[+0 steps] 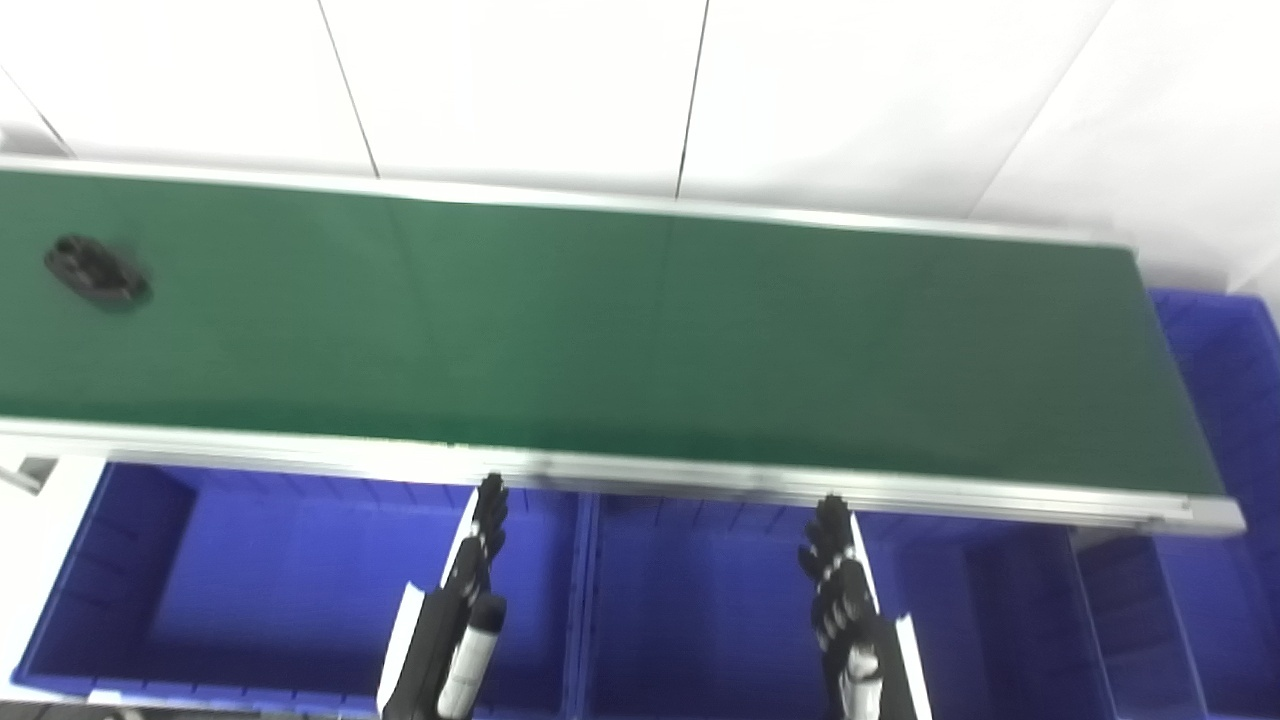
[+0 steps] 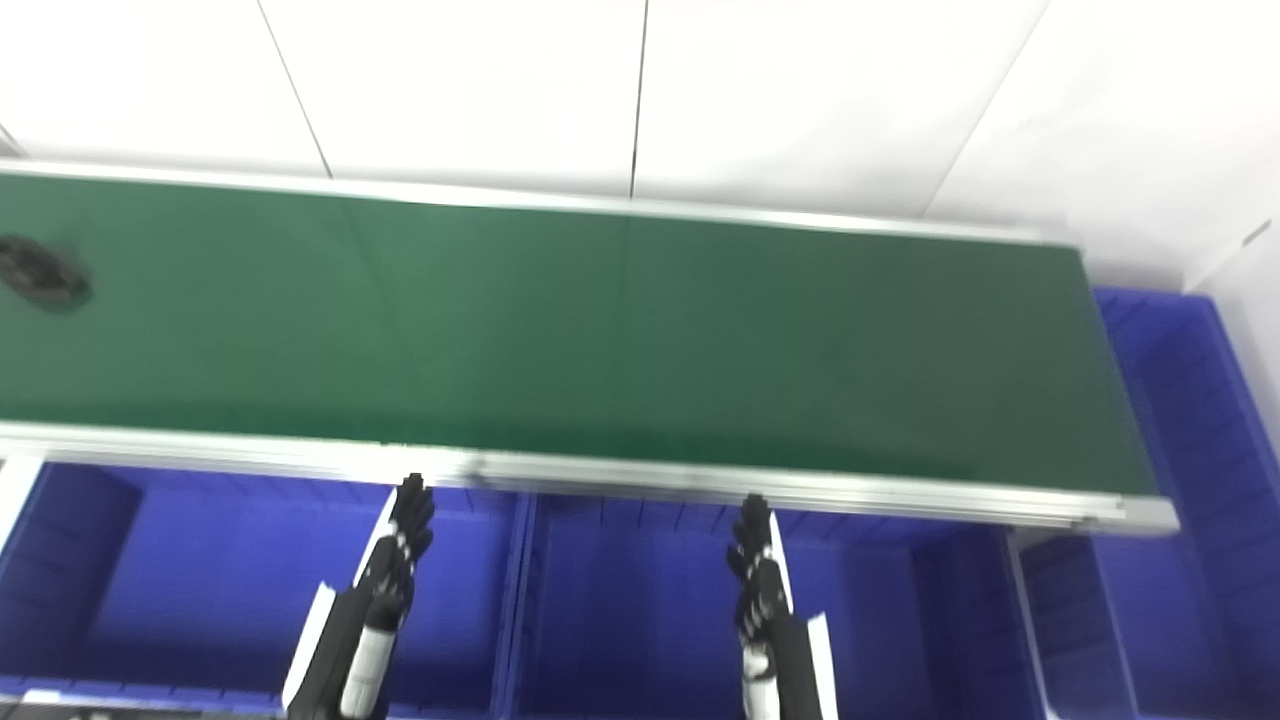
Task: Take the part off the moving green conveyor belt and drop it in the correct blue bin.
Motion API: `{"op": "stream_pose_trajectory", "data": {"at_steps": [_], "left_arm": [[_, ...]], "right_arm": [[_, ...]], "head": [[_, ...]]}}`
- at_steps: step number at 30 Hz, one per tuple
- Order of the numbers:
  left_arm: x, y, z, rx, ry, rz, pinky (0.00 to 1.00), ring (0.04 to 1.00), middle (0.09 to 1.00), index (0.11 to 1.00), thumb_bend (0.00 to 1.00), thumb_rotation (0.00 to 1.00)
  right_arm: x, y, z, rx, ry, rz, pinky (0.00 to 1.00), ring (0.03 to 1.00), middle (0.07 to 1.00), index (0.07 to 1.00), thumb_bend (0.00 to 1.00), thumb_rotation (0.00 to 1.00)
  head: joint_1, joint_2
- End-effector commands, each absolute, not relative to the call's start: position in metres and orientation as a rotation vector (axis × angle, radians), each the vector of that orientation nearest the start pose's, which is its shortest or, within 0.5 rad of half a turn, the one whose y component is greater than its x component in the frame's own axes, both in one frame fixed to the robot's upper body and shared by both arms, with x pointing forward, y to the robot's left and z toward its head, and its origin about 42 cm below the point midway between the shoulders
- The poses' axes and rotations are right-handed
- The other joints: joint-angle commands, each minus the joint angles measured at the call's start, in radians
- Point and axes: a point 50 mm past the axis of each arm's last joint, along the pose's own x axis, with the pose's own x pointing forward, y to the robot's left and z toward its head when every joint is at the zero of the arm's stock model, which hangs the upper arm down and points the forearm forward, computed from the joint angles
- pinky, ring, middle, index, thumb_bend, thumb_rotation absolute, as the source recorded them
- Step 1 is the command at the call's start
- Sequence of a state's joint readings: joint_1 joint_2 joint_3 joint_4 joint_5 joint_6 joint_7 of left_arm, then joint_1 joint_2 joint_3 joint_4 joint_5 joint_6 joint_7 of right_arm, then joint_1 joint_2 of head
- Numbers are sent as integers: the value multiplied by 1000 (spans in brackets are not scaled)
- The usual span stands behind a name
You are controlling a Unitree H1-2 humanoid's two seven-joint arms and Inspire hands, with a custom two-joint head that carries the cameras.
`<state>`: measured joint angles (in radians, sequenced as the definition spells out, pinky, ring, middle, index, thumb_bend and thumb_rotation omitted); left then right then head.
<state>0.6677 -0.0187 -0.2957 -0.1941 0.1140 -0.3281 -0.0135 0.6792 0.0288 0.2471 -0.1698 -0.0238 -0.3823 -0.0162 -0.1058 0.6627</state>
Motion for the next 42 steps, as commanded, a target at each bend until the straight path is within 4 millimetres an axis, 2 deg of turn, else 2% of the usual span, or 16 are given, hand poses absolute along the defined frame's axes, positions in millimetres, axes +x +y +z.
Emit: {"op": "stream_pose_trajectory", "data": {"at_steps": [1, 5, 9, 17, 21, 24, 29, 30, 33, 34, 35, 36, 39, 42], "left_arm": [[61, 150, 74, -29, 45, -125, 1000, 1000, 1000, 1000, 795, 1000], [62, 154, 75, -30, 40, -129, 1000, 1000, 1000, 1000, 781, 1000], [62, 160, 75, -31, 47, -123, 1000, 1000, 1000, 1000, 820, 1000], [63, 159, 77, -77, 46, -127, 1000, 1000, 1000, 1000, 784, 1000], [62, 160, 80, -54, 49, -136, 1000, 1000, 1000, 1000, 803, 1000], [62, 161, 82, -62, 51, -137, 1000, 1000, 1000, 1000, 813, 1000], [64, 161, 90, -80, 40, -128, 1000, 1000, 1000, 1000, 799, 1000], [64, 162, 92, -79, 41, -130, 1000, 1000, 1000, 1000, 800, 1000], [64, 166, 97, -80, 44, -133, 1000, 1000, 1000, 1000, 801, 1000], [64, 168, 98, -80, 45, -133, 1000, 1000, 1000, 1000, 799, 1000], [64, 171, 99, -74, 44, -136, 1000, 1000, 1000, 1000, 798, 1000], [65, 172, 101, -69, 43, -138, 1000, 1000, 1000, 1000, 771, 1000], [66, 180, 105, -71, 40, -144, 1000, 1000, 1000, 1000, 737, 1000], [68, 183, 109, -71, 41, -150, 1000, 1000, 1000, 1000, 700, 1000]], "right_arm": [[58, -163, 72, 100, 22, 6, 1000, 1000, 1000, 1000, 949, 1000], [58, -160, 72, 106, 22, 10, 1000, 1000, 1000, 1000, 963, 1000], [58, -155, 72, 108, 25, 8, 1000, 1000, 1000, 1000, 973, 1000], [57, -152, 74, 113, 32, 7, 1000, 1000, 1000, 1000, 997, 1000], [57, -152, 75, 131, 31, 9, 1000, 1000, 1000, 1000, 995, 992], [57, -151, 78, 138, 31, 13, 1000, 1000, 1000, 1000, 974, 990], [58, -150, 87, 132, 29, 13, 1000, 1000, 1000, 1000, 969, 1000], [58, -150, 89, 130, 30, 13, 1000, 1000, 1000, 1000, 975, 1000], [58, -145, 94, 141, 39, 14, 1000, 1000, 1000, 1000, 983, 995], [58, -144, 95, 144, 41, 14, 1000, 1000, 1000, 1000, 982, 993], [59, -141, 97, 142, 44, 14, 1000, 1000, 1000, 1000, 981, 993], [59, -139, 98, 140, 46, 14, 994, 999, 1000, 1000, 979, 989], [62, -130, 100, 144, 43, 10, 989, 996, 1000, 1000, 970, 980], [64, -123, 104, 139, 41, 8, 993, 995, 1000, 1000, 976, 992]], "head": [[-5, 7], [-52, 9], [-88, 12], [-71, 22], [-71, 33], [-77, 55], [-97, 120], [-97, 120], [-166, 143], [-166, 143], [-202, 155], [-202, 155], [-270, 193], [-250, 213]]}}
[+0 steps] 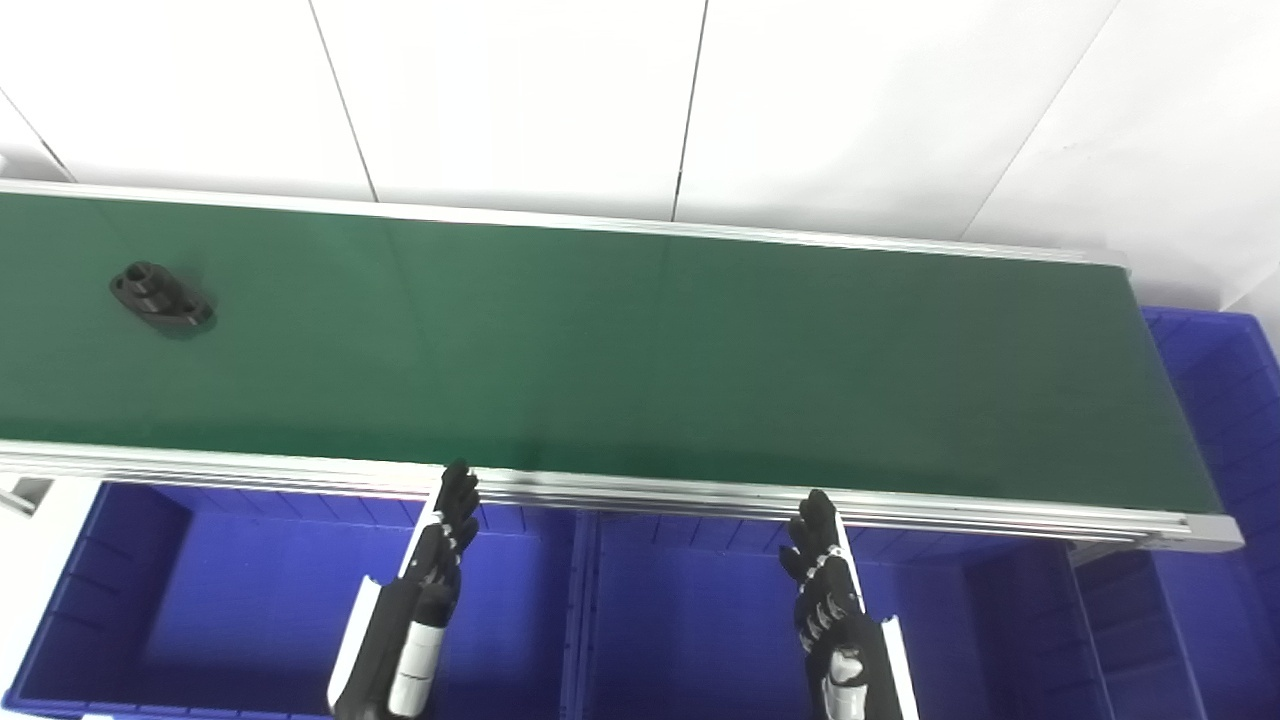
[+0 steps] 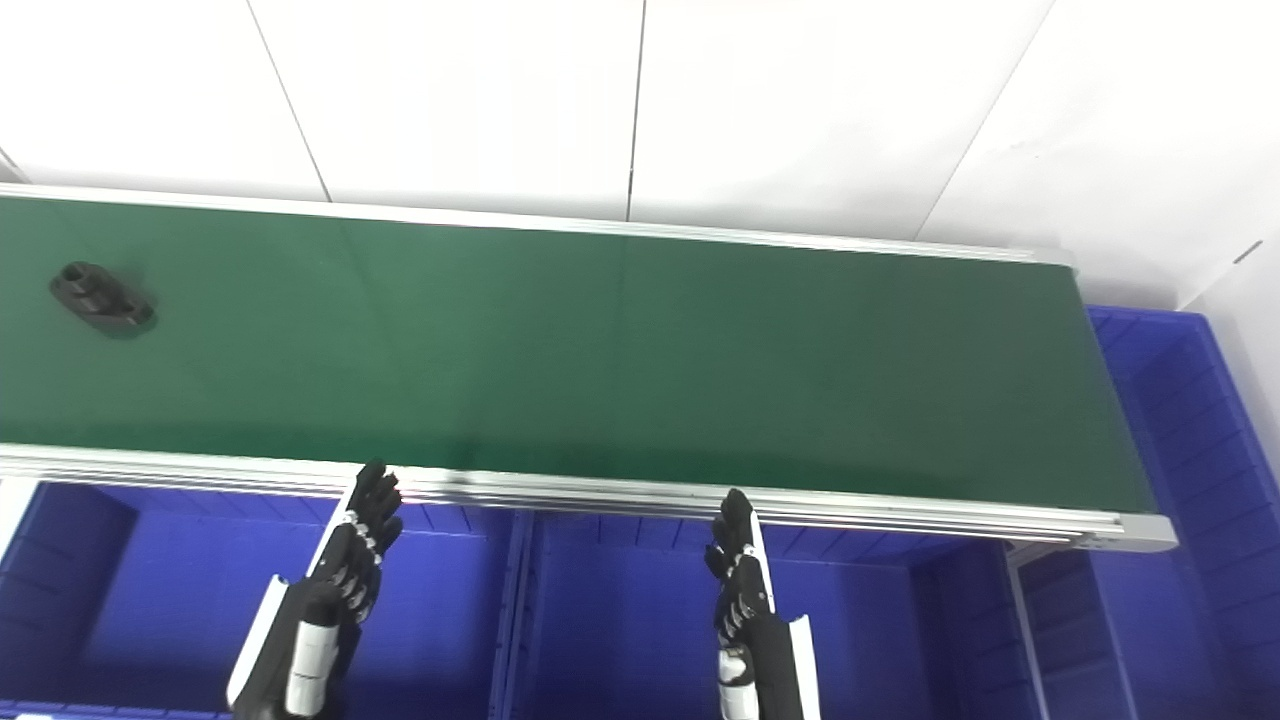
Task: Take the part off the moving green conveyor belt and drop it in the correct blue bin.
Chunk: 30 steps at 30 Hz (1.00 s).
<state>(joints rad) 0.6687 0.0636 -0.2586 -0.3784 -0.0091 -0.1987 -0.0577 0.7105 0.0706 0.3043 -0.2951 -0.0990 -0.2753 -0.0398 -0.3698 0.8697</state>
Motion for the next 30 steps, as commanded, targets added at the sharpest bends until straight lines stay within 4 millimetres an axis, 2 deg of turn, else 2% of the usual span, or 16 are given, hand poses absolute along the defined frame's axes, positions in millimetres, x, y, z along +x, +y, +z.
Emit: {"op": "stream_pose_trajectory", "data": {"at_steps": [1, 4, 11, 17, 21, 23, 30], "left_arm": [[68, 183, 110, -71, 41, -152, 1000, 1000, 1000, 1000, 694, 1000], [69, 182, 111, -82, 40, -164, 1000, 1000, 1000, 1000, 695, 1000], [70, 177, 113, -74, 42, -171, 1000, 1000, 1000, 1000, 675, 1000], [71, 172, 111, -97, 42, -167, 1000, 1000, 1000, 1000, 688, 1000], [70, 169, 108, -98, 40, -163, 1000, 1000, 1000, 1000, 714, 1000], [69, 168, 106, -97, 41, -154, 1000, 1000, 1000, 1000, 730, 1000], [69, 169, 104, -106, 62, -142, 1000, 1000, 1000, 1000, 777, 984]], "right_arm": [[65, -122, 105, 138, 41, 7, 994, 996, 1000, 1000, 976, 996], [66, -122, 108, 141, 38, 3, 1000, 998, 1000, 1000, 963, 1000], [66, -128, 113, 152, 56, 2, 1000, 1000, 1000, 1000, 971, 1000], [65, -135, 111, 132, 49, 6, 1000, 1000, 1000, 1000, 960, 1000], [62, -139, 107, 122, 50, 9, 995, 997, 1000, 1000, 951, 1000], [61, -140, 105, 125, 52, 14, 997, 996, 1000, 1000, 948, 1000], [58, -139, 102, 140, 55, 22, 998, 1000, 1000, 1000, 961, 1000]], "head": [[22, 10], [60, 32], [90, 34], [132, 10], [169, -32], [178, -40], [144, -40]]}}
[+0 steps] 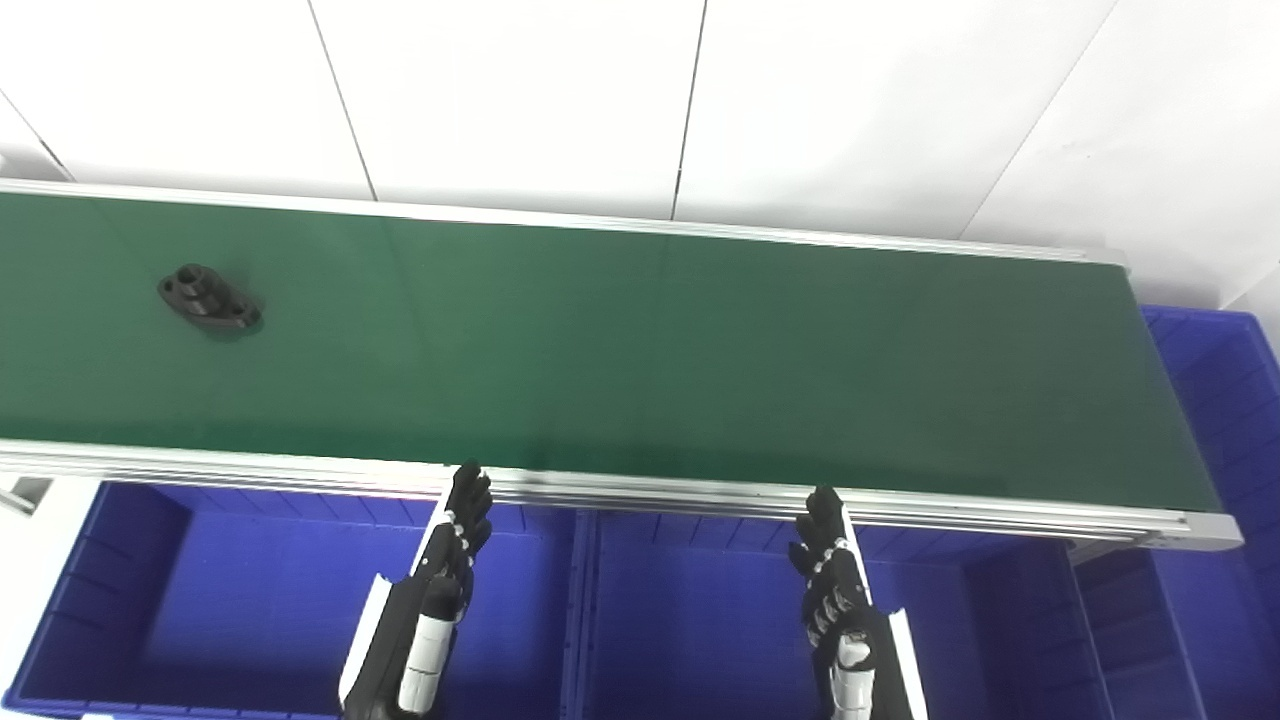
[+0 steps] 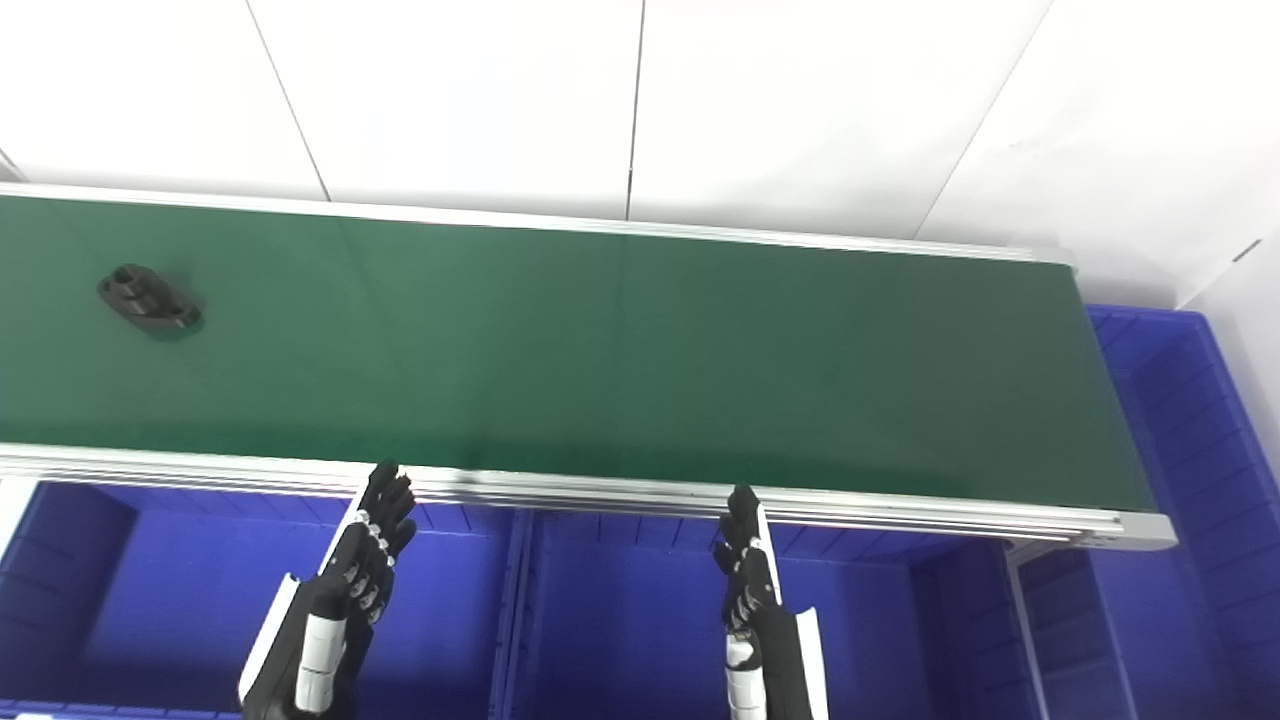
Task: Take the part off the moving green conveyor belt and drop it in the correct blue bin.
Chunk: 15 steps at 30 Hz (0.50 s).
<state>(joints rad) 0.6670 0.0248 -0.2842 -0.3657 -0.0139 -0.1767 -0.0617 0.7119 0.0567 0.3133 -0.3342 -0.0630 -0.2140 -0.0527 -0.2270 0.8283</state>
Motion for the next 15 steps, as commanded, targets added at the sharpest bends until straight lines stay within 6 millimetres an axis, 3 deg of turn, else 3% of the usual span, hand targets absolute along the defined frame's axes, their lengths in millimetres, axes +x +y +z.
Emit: {"op": "stream_pose_trajectory", "data": {"at_steps": [1, 13, 15], "left_arm": [[69, 170, 104, -103, 64, -145, 1000, 1000, 1000, 1000, 779, 989], [65, 172, 101, -104, 72, -156, 1000, 1000, 1000, 1000, 752, 1000], [65, 173, 99, -93, 73, -153, 1000, 1000, 1000, 1000, 756, 1000]], "right_arm": [[58, -138, 102, 140, 55, 21, 996, 1000, 1000, 1000, 958, 1000], [54, -135, 99, 151, 69, 17, 1000, 1000, 1000, 1000, 979, 1000], [55, -135, 97, 153, 66, 17, 1000, 1000, 1000, 1000, 976, 1000]], "head": [[-3, 2], [4, -32], [36, -40]]}}
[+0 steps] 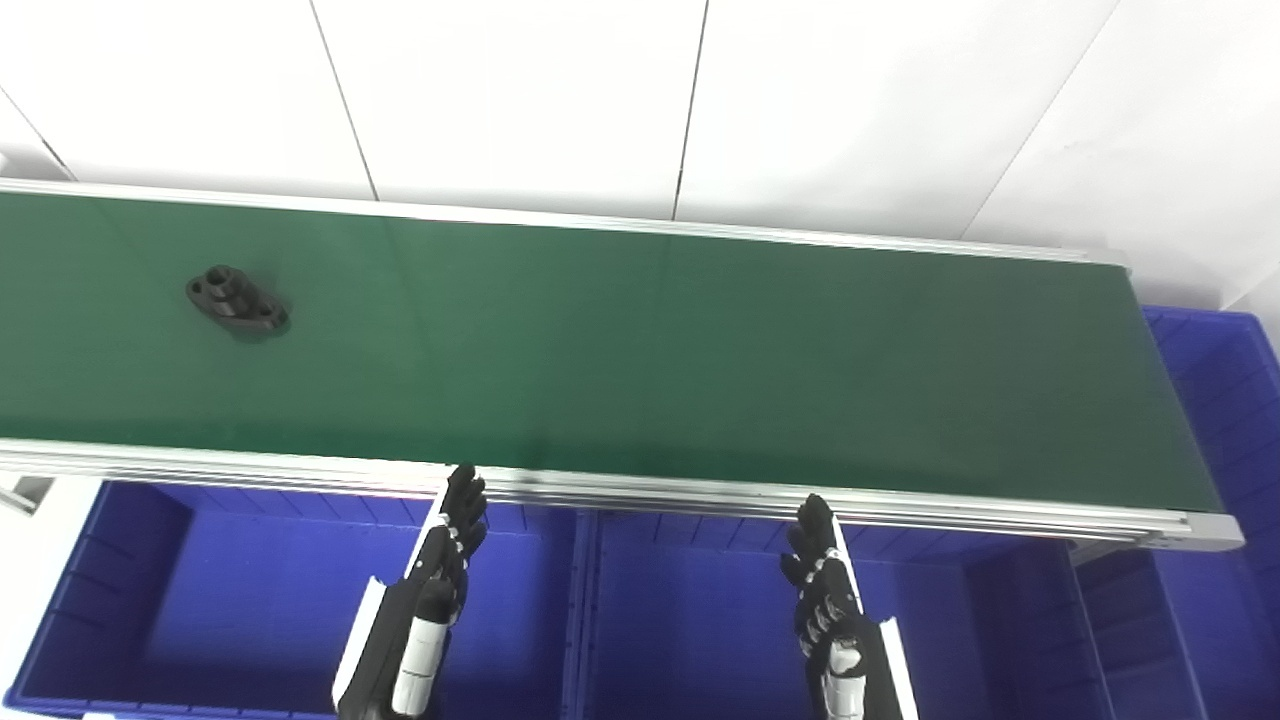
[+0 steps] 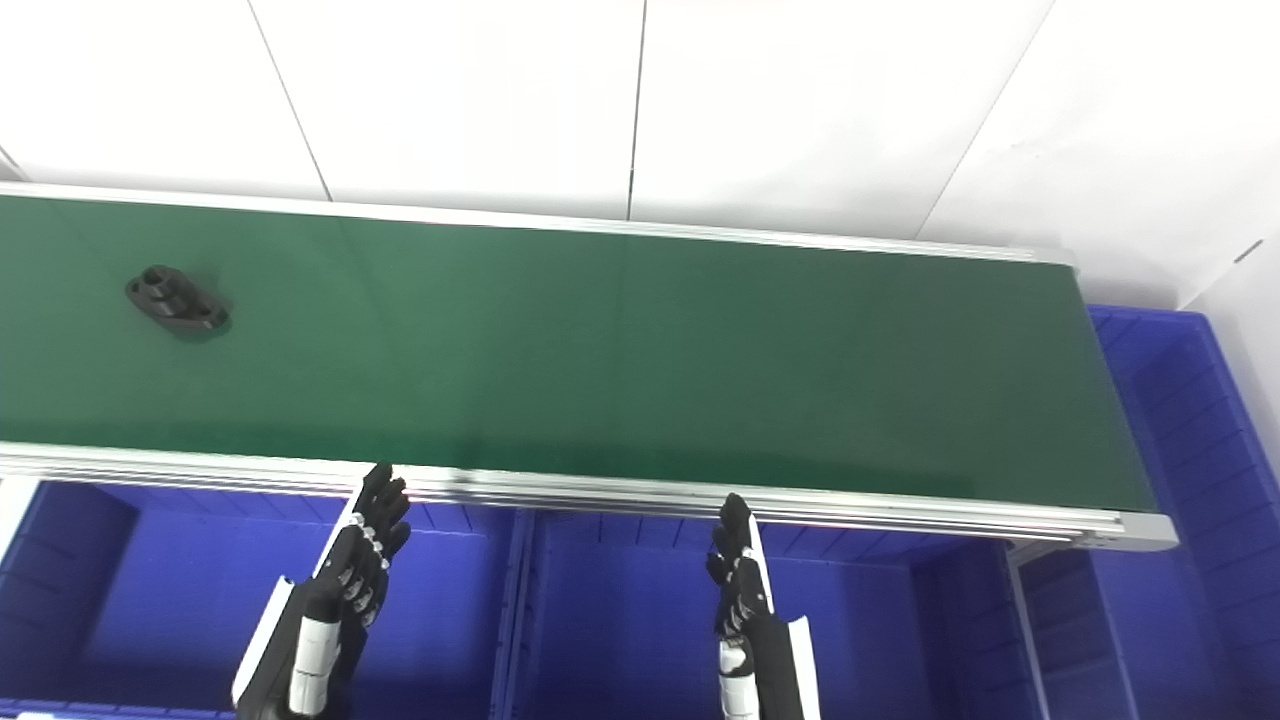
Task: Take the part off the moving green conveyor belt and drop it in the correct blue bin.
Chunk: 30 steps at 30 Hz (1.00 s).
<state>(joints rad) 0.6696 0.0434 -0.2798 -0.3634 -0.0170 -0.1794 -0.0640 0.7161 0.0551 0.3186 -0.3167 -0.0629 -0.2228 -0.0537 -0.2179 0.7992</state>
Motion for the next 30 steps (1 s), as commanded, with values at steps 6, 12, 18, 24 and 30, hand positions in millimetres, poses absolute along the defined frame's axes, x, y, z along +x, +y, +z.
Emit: {"op": "stream_pose_trajectory", "data": {"at_steps": [6, 12, 18, 24, 30], "left_arm": [[68, 173, 85, -134, 108, -137, 1000, 1000, 1000, 1000, 729, 1000], [70, 173, 86, -90, 92, -132, 1000, 1000, 1000, 1000, 762, 986], [67, 168, 90, -91, 89, -137, 1000, 1000, 1000, 1000, 750, 998], [66, 167, 91, -94, 83, -133, 1000, 1000, 1000, 1000, 760, 990], [60, 168, 97, -118, 100, -131, 1000, 1000, 1000, 1000, 764, 1000]], "right_arm": [[59, -134, 85, 143, 52, 29, 1000, 1000, 1000, 1000, 966, 1000], [59, -134, 88, 170, 58, 25, 1000, 1000, 1000, 1000, 973, 998], [55, -140, 92, 157, 53, 31, 1000, 1000, 1000, 1000, 965, 1000], [53, -143, 91, 142, 57, 16, 1000, 1000, 1000, 1000, 944, 1000], [48, -142, 96, 145, 55, 23, 1000, 1000, 1000, 1000, 946, 1000]], "head": [[76, -23], [61, -14], [75, 7], [36, -2], [27, -8]]}}
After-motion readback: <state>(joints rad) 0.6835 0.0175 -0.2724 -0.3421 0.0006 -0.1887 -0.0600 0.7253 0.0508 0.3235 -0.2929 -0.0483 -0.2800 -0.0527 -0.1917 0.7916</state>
